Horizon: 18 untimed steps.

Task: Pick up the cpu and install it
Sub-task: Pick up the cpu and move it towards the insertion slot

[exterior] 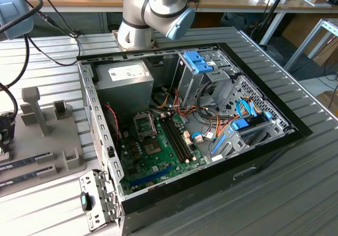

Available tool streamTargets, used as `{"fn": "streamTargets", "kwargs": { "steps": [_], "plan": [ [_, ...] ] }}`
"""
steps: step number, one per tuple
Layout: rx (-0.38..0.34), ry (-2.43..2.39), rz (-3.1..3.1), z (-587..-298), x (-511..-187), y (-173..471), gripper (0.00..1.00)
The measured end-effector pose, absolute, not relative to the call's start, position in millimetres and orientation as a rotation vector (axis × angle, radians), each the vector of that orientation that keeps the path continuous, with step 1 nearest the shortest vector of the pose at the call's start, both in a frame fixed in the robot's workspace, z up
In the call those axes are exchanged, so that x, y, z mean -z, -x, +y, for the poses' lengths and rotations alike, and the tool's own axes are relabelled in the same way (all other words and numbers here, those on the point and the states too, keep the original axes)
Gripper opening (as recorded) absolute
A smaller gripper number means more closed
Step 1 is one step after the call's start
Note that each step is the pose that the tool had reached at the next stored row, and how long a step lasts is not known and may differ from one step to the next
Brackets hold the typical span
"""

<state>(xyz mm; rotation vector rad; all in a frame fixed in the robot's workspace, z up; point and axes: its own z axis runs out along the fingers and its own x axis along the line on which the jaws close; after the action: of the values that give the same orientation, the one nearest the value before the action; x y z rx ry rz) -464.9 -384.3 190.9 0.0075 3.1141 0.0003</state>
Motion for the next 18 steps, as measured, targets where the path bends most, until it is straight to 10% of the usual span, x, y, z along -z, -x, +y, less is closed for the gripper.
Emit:
{"fn": "streamTargets", "kwargs": {
  "steps": [18],
  "plan": [
    [-0.001,-0.008,3.114,-384.3,-193.5,464.9,0.47]
  ]
}}
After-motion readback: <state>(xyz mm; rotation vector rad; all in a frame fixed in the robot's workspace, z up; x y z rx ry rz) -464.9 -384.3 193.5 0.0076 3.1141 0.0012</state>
